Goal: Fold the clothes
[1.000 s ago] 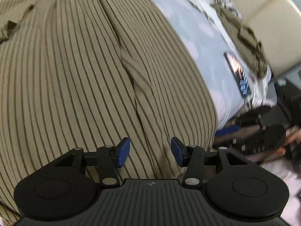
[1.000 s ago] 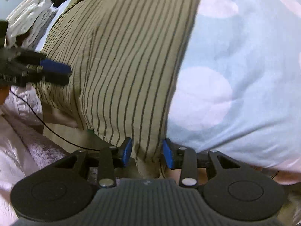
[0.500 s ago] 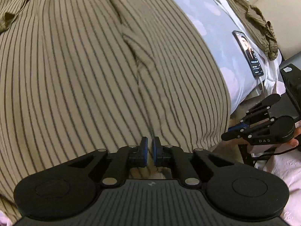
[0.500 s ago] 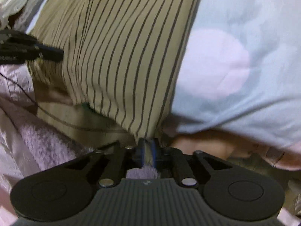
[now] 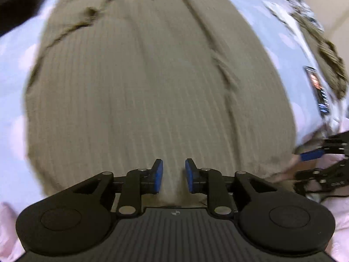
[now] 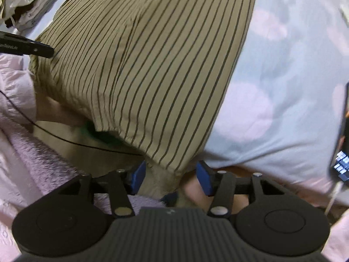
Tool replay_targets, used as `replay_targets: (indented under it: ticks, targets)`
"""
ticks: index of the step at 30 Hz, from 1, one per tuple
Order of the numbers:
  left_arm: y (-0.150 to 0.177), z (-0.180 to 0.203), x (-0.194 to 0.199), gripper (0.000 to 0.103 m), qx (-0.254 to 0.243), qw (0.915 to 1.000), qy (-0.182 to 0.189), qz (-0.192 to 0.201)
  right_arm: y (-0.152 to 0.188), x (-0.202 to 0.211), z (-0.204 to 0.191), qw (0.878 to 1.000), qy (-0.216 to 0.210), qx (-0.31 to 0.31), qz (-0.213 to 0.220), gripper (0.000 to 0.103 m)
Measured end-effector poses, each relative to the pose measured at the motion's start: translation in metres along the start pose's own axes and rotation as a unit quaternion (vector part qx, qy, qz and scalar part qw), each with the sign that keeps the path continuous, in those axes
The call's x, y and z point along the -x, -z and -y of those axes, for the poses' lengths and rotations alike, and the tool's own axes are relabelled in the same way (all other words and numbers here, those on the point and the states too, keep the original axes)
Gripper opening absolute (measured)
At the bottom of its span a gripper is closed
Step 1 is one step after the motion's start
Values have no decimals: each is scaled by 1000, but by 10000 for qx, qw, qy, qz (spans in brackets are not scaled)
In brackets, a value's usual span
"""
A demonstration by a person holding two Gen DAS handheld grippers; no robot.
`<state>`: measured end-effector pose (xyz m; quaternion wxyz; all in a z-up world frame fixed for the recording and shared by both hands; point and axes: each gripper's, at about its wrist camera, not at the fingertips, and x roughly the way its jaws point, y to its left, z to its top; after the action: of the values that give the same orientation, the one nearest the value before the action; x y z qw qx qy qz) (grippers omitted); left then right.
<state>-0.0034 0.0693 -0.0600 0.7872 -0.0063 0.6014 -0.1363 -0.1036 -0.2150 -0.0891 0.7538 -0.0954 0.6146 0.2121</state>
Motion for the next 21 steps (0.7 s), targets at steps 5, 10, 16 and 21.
replay_targets:
  ticks: [5,10,16,21]
  targets:
    - [13,-28,20,29,497,9975,-467,162,-22,17,-18,9977,351,383,436,66]
    - [27,-54,38,40,877,9933,-664,343,-45,27,-28,9942,335,538,870,66]
    - [44,-79,44,41,1366,9865,-802,406,-69,20,-51,9915,17,899,939,66]
    - [62,-99,40,42,1657,9806,-967,391,-86,9,-78,9874,-155,1292,903,67]
